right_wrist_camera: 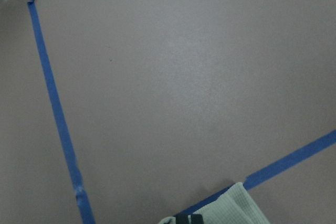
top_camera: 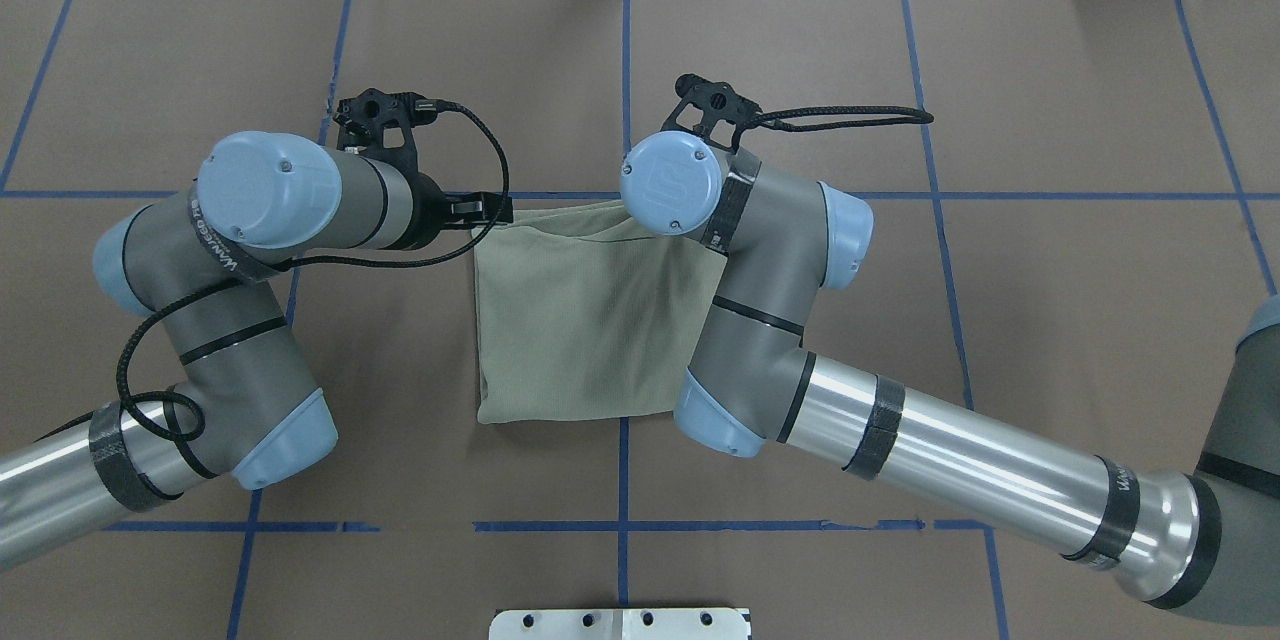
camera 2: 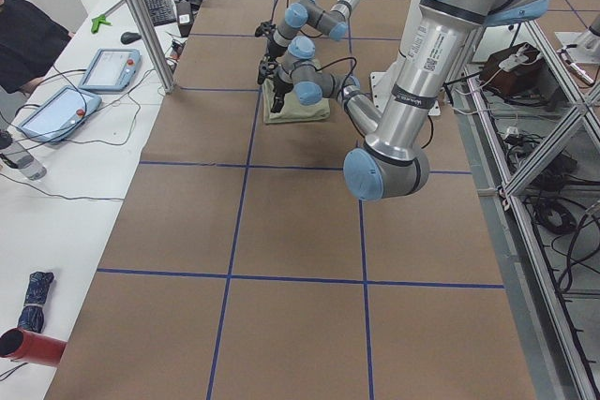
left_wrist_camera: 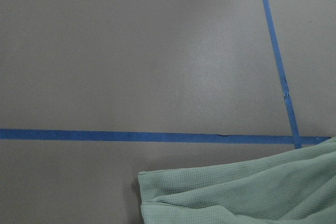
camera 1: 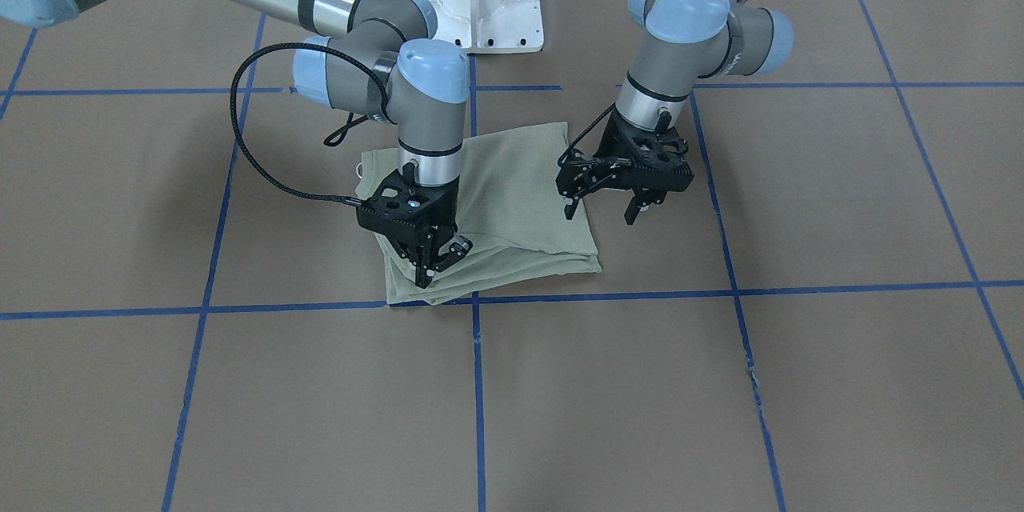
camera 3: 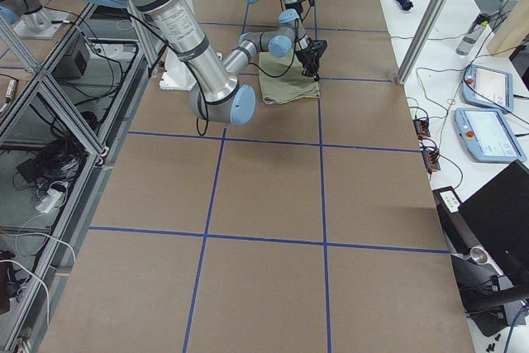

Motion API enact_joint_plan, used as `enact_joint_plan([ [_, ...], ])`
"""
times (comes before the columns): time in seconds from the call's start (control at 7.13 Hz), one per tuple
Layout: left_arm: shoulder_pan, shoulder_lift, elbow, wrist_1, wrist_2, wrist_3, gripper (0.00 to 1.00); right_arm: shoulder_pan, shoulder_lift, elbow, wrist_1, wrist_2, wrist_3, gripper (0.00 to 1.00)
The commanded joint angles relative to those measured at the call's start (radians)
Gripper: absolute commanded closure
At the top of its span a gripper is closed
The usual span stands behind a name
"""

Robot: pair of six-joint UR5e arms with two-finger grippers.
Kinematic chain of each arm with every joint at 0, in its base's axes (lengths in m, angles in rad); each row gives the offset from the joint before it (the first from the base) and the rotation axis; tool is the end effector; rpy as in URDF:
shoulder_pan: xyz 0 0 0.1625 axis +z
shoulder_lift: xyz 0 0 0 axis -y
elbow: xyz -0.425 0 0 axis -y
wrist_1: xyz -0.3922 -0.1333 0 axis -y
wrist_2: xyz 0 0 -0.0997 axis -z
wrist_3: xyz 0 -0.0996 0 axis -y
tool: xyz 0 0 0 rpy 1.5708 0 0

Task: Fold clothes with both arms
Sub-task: 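Lower the folded edge onto the far half with both grippers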

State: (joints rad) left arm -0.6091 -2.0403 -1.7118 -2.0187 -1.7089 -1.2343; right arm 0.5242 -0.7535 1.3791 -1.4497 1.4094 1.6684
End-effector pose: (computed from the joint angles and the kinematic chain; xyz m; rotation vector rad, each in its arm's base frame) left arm 0.4635 -0.4691 0.2781 0.3704 0.9988 -0.1733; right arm -0.5900 -0.5136 0.2280 0.3139 -0.7087 0.6513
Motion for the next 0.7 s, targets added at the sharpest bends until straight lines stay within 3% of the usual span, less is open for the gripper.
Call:
enact_joint_plan([
  [0.0, 0.0, 0.0, 0.0, -0.002, 0.0, -0.001, 0.0, 0.002, 0.0, -0.027, -0.025, -0.013, 0.008, 1.0],
  [0.14, 0.0, 0.0, 0.0, 0.0, 0.0, -0.001, 0.0, 0.0, 0.002, -0.035, -0.026, -0.021, -0.004, 0.23],
  [0.28, 0.0, 0.0, 0.0, 0.0, 0.0, -0.001, 0.0, 0.0, 0.008, -0.037, -0.028, -0.027, -0.018, 0.0],
  [0.42, 0.002, -0.001, -0.002, 0.0, 0.0, -0.001, 0.0, 0.009, 0.025, -0.026, -0.031, -0.014, -0.083, 0.0],
  [0.56, 0.008, -0.003, 0.007, 0.0, 0.0, -0.011, 0.0, 0.051, 0.025, 0.004, -0.035, 0.093, -0.142, 0.0],
])
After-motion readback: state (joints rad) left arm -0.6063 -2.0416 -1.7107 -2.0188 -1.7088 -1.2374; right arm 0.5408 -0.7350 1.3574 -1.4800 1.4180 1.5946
